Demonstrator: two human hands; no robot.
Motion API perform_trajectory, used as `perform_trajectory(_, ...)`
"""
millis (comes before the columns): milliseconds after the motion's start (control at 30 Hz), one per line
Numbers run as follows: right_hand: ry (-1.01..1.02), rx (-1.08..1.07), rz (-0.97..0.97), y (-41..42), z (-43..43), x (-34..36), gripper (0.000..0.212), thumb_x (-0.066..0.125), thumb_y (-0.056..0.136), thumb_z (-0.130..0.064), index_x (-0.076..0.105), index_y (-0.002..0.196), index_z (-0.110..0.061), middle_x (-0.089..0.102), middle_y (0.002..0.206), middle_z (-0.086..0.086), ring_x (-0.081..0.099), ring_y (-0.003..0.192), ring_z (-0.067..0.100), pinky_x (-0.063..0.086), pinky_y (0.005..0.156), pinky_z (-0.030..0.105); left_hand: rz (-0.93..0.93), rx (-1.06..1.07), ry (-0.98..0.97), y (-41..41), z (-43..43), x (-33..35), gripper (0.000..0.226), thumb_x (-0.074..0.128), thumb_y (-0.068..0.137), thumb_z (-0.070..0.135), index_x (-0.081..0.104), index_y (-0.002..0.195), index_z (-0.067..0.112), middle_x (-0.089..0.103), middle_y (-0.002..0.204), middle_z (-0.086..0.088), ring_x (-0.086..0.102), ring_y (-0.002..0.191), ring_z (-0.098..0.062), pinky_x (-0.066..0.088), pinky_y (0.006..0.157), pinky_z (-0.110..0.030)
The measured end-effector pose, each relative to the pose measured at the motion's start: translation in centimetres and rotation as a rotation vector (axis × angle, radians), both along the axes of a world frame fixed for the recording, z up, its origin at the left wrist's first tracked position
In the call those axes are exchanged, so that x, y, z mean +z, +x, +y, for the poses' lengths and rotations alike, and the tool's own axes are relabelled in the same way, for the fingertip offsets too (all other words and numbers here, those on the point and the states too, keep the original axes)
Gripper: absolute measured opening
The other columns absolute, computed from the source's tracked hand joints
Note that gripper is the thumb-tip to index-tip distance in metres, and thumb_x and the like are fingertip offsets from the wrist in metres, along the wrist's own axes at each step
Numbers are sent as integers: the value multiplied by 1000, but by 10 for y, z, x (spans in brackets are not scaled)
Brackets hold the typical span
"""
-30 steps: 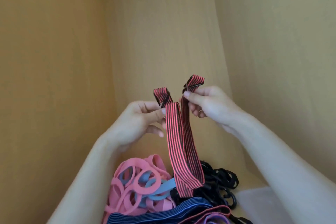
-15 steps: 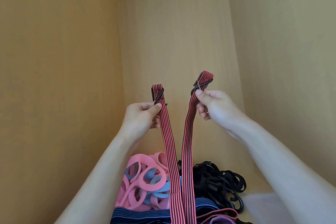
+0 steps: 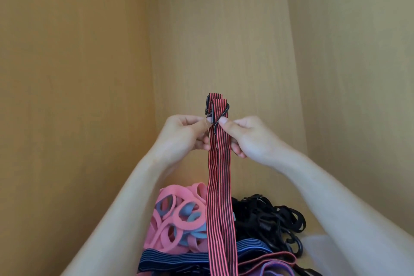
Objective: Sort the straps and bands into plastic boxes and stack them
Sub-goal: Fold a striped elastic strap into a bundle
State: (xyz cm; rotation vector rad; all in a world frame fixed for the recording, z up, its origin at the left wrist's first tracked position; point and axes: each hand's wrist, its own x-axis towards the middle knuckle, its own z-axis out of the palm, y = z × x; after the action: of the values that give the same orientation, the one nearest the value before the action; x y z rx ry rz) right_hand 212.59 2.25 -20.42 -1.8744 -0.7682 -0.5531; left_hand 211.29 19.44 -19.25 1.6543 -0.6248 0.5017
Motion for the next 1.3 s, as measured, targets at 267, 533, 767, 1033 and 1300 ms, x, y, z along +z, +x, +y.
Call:
perform_trajectory(267,64,-140,-79,1,-3,3,64,47,101,-53,55,58,-5,50,41,-1,45,40,14,40,57,29,-37,-34,183,-7,-5,0,18,71,91,9,72,102,-5,70,98,-28,64,83,-24,56,71,-26)
perform_trajectory(533,9,-232,-80,10,-3,2,65,56,93,-61,68,68,-1,53,42,-9,48,43,8,43,60,30,-78,81,178,2,-5,-6,16,68,94,5,71,100,-9,64,87,-32,56,61,-11,53,62,-25)
perform_trajectory(767,92,-83,-155,7,-2,2,6,72,91,-31,72,88,-26,67,77,-11,56,57,-2,47,69,24,-57,107,231,10,-4,-11,13,71,91,6,73,96,-5,65,83,-12,56,62,-10,51,59,-24)
perform_trajectory(1033,250,-96,-79,4,-4,1,14,69,95,-24,71,83,-16,64,67,-7,54,50,4,42,50,12,-4,-63,236,13,-5,-17,18,62,99,16,71,105,2,74,101,-10,70,88,-18,57,85,-36)
perform_trajectory(1300,358,-83,-31,11,-1,0,20,76,87,-9,63,95,-22,67,86,-6,72,84,22,61,78,40,83,-119,81,16,0,-20,23,58,100,16,72,104,-2,75,105,-21,71,89,-24,58,76,-30)
